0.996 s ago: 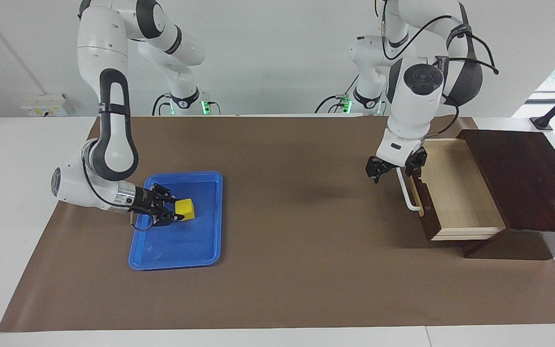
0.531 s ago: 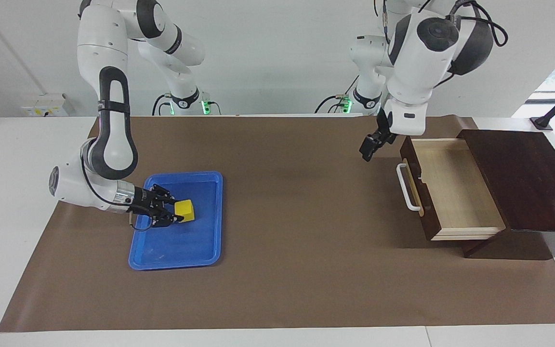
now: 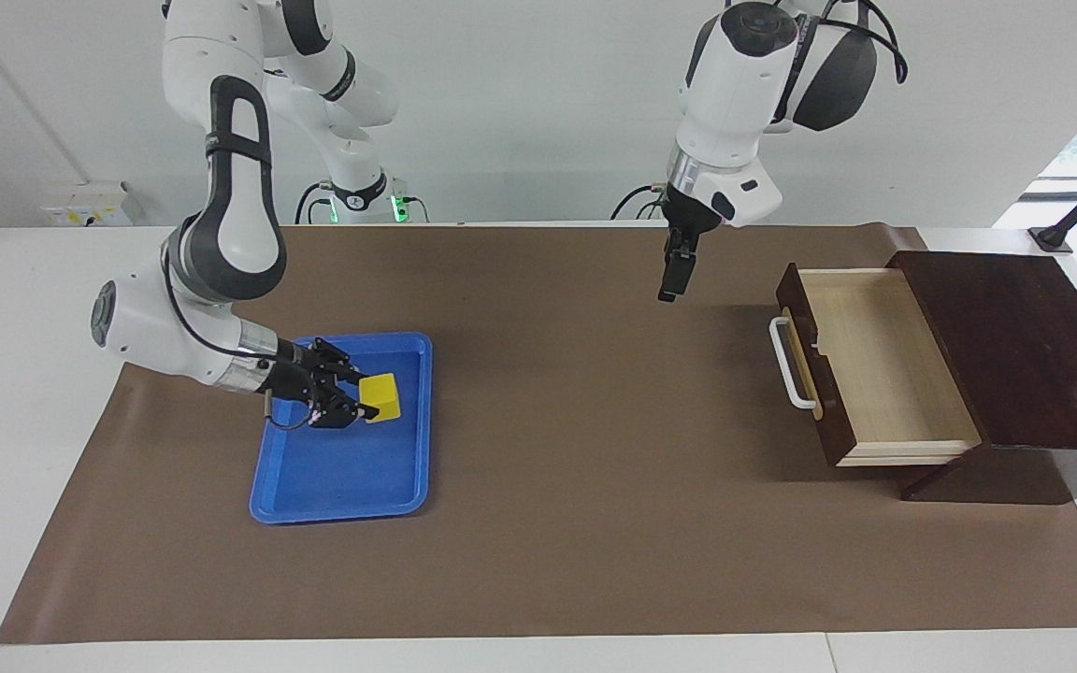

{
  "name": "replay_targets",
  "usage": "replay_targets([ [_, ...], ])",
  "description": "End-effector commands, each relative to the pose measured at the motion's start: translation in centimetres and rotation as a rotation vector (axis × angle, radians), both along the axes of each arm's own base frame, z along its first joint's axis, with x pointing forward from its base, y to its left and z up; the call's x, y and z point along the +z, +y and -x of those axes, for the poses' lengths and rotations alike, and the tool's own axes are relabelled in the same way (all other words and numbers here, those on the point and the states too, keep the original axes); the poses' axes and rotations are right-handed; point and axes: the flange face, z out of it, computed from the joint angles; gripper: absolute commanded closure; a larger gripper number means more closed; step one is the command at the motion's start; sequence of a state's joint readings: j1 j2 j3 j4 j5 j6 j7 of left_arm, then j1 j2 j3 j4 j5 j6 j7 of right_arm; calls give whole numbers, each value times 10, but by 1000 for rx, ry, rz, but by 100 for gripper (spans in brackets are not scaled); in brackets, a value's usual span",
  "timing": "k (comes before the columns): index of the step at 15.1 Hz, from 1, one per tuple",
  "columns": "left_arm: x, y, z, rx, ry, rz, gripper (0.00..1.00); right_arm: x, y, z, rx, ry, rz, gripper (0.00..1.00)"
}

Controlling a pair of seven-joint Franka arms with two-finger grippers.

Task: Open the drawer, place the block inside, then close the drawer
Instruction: 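Lift the cube with the right gripper while the left gripper approaches it, then grasp the cube with the left gripper and open the right gripper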

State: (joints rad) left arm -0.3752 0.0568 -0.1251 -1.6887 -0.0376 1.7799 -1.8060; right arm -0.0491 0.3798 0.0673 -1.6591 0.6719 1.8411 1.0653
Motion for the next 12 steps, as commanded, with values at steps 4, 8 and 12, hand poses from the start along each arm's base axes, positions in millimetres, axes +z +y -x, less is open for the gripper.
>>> replay_targets([
  [4,-57,-34,-20,177,20,-27,0,44,123,20,13,39,2,100],
  [8,-79,-72,-36,271,26,-29,0,52,189,29,-54,34,-8,100],
  [12,-95,-98,-40,327,33,-27,0,57,226,40,-105,66,-45,100],
])
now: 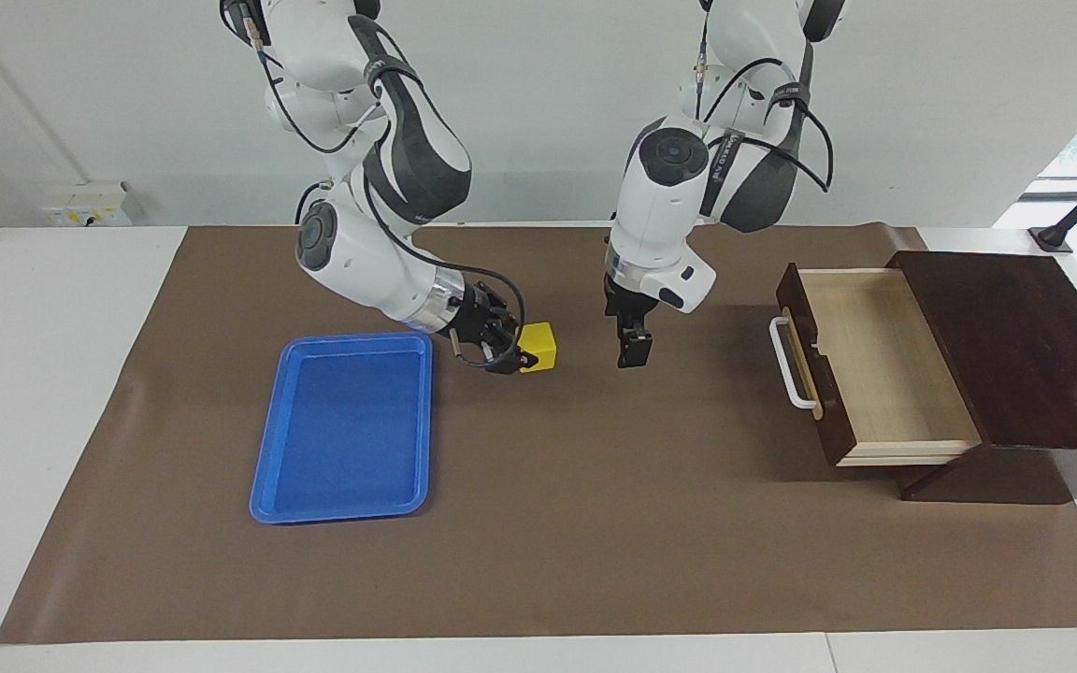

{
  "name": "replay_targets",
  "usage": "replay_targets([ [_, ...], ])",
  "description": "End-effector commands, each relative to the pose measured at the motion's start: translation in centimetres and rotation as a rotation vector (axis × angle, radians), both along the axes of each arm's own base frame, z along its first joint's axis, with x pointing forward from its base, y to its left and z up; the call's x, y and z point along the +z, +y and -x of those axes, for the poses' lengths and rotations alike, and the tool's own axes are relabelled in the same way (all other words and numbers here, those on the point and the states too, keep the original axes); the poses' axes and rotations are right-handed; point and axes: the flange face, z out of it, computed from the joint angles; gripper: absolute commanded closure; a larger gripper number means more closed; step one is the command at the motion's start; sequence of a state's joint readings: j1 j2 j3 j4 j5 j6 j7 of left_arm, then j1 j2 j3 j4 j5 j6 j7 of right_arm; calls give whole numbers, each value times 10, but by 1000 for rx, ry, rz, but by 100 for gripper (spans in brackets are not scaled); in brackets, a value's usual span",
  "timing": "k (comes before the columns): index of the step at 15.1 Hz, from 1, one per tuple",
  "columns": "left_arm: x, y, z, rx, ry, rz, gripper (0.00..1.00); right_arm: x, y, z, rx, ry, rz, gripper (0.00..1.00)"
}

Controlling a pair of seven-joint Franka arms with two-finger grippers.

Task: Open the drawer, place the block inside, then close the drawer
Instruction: 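Grasp the cube with the left gripper and open the right gripper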

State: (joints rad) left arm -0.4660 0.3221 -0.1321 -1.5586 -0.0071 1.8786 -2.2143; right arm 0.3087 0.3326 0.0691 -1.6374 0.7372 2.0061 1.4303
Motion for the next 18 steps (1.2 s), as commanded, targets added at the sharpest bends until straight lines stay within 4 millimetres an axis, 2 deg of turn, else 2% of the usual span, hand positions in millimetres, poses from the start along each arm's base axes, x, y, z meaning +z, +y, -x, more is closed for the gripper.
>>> replay_targets([
  [1,-3,-20,-3,13,-20,-10,0,6,9,-2,-89,28,-36,100],
  [3,-2,-33,6,-9,-23,-8,0,6,22,4,-80,21,-34,100],
  [5,1,-47,19,-38,-22,-9,0,3,20,4,-94,32,-30,100],
  [13,5,-57,24,-46,-30,11,0,4,20,3,-96,26,-27,100],
  [14,5,-54,22,-30,-29,11,20,4,19,2,-98,26,-27,100],
  [15,5,-53,21,-25,-32,13,58,4,20,3,-96,26,-27,100],
  [16,4,-53,20,-25,-34,13,85,4,19,2,-97,25,-26,100],
  [17,5,-53,20,-23,-36,15,100,4,18,2,-97,24,-28,100],
  [18,5,-51,17,-18,-39,18,100,4,18,2,-96,23,-26,100],
])
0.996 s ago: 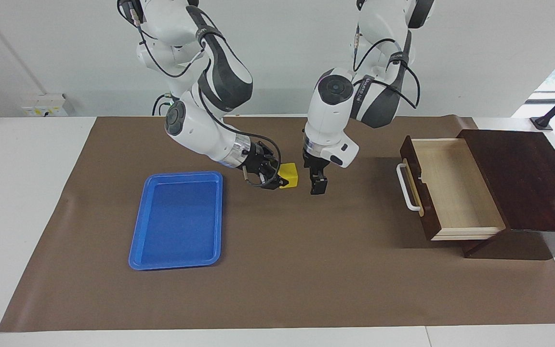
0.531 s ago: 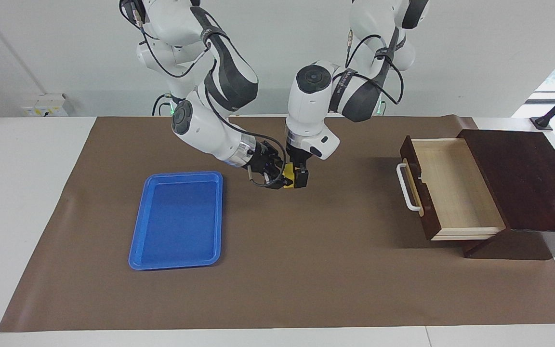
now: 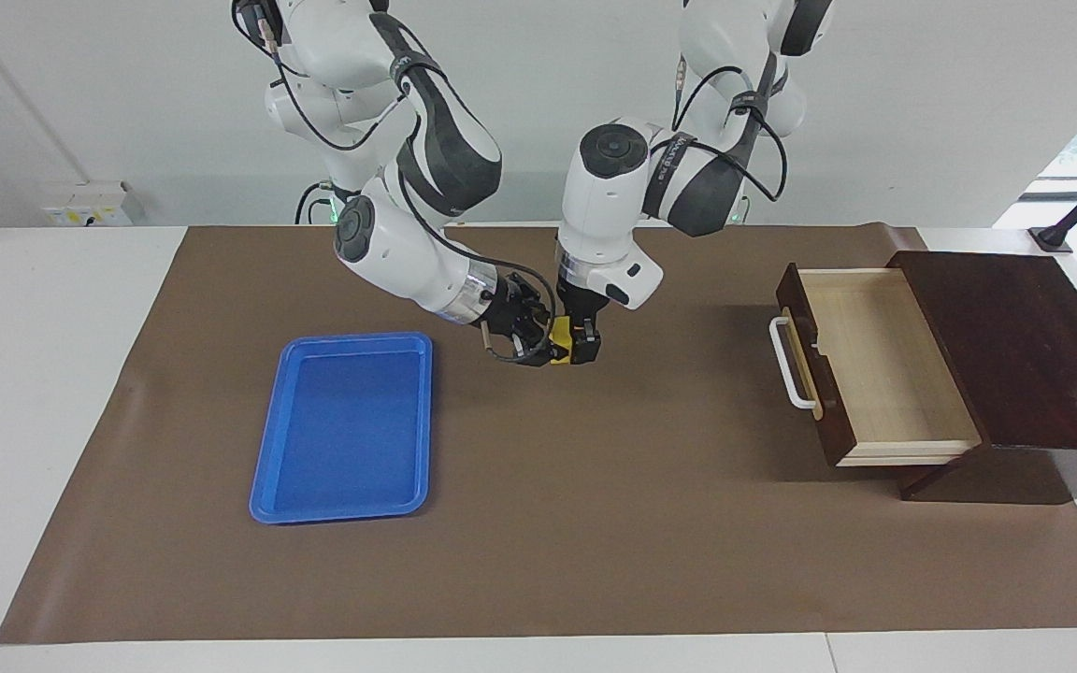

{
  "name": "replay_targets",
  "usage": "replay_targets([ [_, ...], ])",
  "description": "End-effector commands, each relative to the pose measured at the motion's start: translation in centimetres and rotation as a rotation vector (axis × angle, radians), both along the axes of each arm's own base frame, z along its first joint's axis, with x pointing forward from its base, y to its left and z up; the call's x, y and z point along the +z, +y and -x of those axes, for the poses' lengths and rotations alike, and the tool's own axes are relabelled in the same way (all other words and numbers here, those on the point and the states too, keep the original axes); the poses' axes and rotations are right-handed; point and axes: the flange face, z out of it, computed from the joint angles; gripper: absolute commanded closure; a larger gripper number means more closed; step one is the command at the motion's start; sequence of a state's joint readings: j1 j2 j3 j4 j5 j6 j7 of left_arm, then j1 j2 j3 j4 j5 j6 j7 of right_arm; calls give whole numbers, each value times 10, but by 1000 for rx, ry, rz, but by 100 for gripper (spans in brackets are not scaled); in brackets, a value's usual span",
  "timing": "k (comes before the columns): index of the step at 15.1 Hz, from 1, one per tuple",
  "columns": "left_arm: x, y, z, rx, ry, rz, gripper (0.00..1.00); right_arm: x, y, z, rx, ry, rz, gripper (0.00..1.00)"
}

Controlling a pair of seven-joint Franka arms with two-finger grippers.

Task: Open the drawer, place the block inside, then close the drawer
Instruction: 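Grasp the cube with the left gripper and open the right gripper, then retract the right gripper while the left gripper carries the cube to the drawer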

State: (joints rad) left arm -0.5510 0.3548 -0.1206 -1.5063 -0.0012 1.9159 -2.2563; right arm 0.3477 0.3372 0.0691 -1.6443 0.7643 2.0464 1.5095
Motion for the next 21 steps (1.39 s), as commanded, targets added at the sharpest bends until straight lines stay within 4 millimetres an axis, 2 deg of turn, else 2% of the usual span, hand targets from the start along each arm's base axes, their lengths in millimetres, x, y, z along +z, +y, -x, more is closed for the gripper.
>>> replay_targets([
  [1,-2,-2,2,14,8,-10,100,7,-5,-6,-41,-17,-15,100],
  [6,0,-1,-1,5,-6,-4,100,7,-7,-7,-50,-7,-19,100],
  [7,0,-1,-1,5,-8,-4,100,7,-10,-8,-74,11,-18,48],
  [8,0,0,-2,5,-9,-6,100,9,-14,-11,-85,16,-15,1],
  [11,2,7,-6,-2,-11,-12,100,9,-16,-11,-88,15,-13,0],
  [14,23,54,-19,-43,21,-45,100,10,-17,-12,-89,13,-13,0],
  [17,56,130,-36,-144,49,-56,100,10,-23,-15,-91,3,-5,0],
  [19,83,203,-50,-181,55,-15,100,13,-45,-24,-114,-3,-4,0],
  [20,91,241,-57,-186,54,3,100,15,-55,-26,-105,-8,1,0],
  [21,93,268,-62,-186,54,10,100,19,-68,-28,-85,-19,3,0],
])
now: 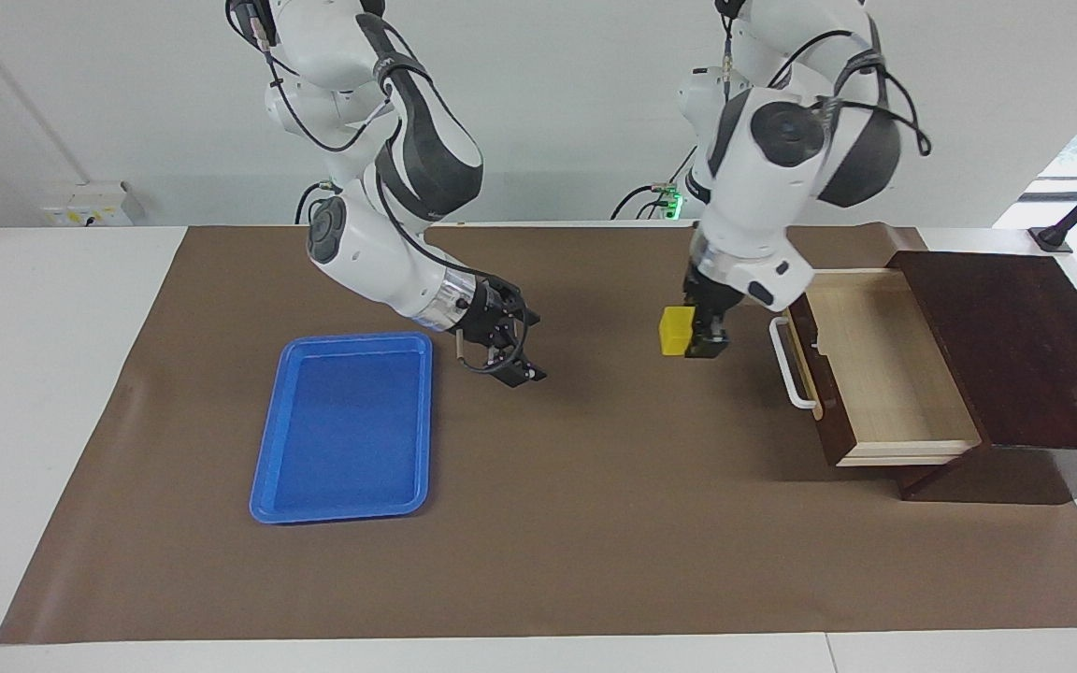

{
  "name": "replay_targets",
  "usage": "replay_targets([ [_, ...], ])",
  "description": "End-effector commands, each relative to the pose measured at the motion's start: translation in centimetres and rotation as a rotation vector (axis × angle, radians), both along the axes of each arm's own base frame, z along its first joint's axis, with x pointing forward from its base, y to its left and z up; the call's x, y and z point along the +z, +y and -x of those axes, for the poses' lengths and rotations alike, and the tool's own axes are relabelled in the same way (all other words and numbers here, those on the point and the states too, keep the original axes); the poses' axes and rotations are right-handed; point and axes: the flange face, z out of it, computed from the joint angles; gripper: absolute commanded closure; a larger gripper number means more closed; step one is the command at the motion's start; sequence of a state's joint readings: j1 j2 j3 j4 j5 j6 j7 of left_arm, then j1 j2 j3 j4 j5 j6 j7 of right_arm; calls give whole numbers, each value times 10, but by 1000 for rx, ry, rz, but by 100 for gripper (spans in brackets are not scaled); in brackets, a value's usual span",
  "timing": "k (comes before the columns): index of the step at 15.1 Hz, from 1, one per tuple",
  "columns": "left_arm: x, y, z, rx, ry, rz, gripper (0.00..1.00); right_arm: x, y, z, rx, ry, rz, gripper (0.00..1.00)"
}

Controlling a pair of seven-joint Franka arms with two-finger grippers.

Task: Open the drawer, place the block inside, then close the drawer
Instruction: 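Retract the right gripper while the left gripper carries the cube to the drawer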

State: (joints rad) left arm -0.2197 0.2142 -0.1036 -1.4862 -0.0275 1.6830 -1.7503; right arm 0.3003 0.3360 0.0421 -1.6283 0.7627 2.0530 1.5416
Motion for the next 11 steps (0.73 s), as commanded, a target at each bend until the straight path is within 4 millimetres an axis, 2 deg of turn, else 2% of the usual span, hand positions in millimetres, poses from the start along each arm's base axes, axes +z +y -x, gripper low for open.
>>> replay_targets([
  [1,12,80,-6,-18,11,38,100,13,-41,-7,37,-26,4,0],
  [2,6,107,-7,-16,7,37,100,21,-60,-10,63,-46,6,0],
  [4,-9,137,-4,-10,-16,35,100,27,-83,-10,152,-73,32,0],
  [8,-47,177,6,-18,-51,23,100,49,-125,-9,357,-120,121,0],
  [9,-50,193,5,-22,-53,22,100,52,-135,-8,418,-136,140,0],
  [11,-54,210,3,-8,-60,22,100,61,-152,-1,542,-178,183,0],
])
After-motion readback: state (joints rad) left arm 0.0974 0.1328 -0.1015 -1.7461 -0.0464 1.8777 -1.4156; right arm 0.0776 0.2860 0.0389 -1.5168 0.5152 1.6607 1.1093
